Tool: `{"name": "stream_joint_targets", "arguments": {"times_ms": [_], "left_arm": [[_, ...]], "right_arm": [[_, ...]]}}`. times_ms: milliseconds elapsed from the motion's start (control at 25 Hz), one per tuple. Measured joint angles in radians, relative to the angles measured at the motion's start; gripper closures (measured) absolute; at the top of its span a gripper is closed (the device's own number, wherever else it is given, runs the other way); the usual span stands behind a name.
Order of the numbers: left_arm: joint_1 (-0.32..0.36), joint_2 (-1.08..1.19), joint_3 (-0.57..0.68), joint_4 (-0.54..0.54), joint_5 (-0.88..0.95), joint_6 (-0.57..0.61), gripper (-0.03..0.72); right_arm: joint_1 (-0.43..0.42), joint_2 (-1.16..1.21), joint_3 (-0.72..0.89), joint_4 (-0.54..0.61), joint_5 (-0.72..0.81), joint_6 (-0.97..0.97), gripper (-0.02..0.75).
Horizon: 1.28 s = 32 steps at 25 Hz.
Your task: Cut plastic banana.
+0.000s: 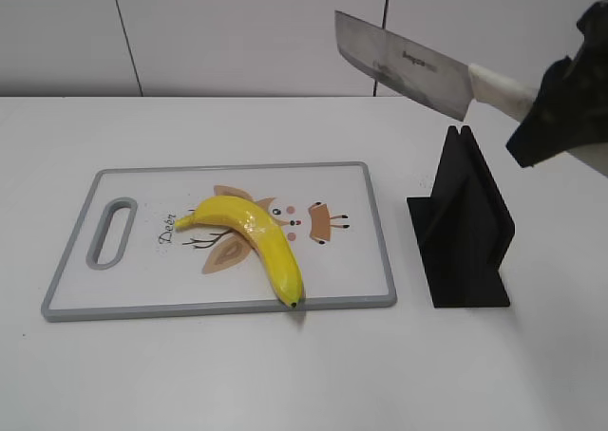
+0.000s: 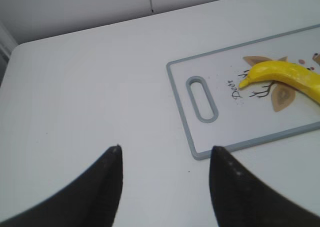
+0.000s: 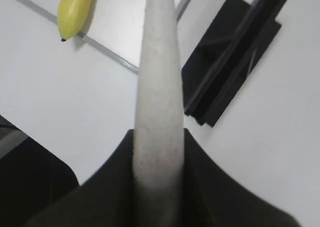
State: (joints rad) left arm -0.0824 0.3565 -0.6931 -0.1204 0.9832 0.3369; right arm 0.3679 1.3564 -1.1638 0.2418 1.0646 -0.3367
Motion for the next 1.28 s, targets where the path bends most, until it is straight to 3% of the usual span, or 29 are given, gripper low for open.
{"name": "stream_joint_targets", "arguments": {"times_ms": [280,640,1000,1280], "left_arm": [[0.000,0.297,-0.148,-0.195,-0.059,0.235,0.140],[-0.002,0.687,-0.393,-0.481,0.051,0.720,0.092],[-0.116,0.999,-0.612,-0.497,0.140,1.006,0.101],[-0.195,1.153,-0.665,-0.485,0.137,1.076,0.101]], "right_arm": [[0.000,0.123,-0.166,0.020,0.116,-0.254,0.568],[0.000,0.274,-0.341,0.106,0.155,-0.524,0.568],[0.057,0.440,-0.442,0.170,0.154,-0.833,0.569],[0.059,0.503,-0.449,0.242,0.153,-1.030,0.569]]}}
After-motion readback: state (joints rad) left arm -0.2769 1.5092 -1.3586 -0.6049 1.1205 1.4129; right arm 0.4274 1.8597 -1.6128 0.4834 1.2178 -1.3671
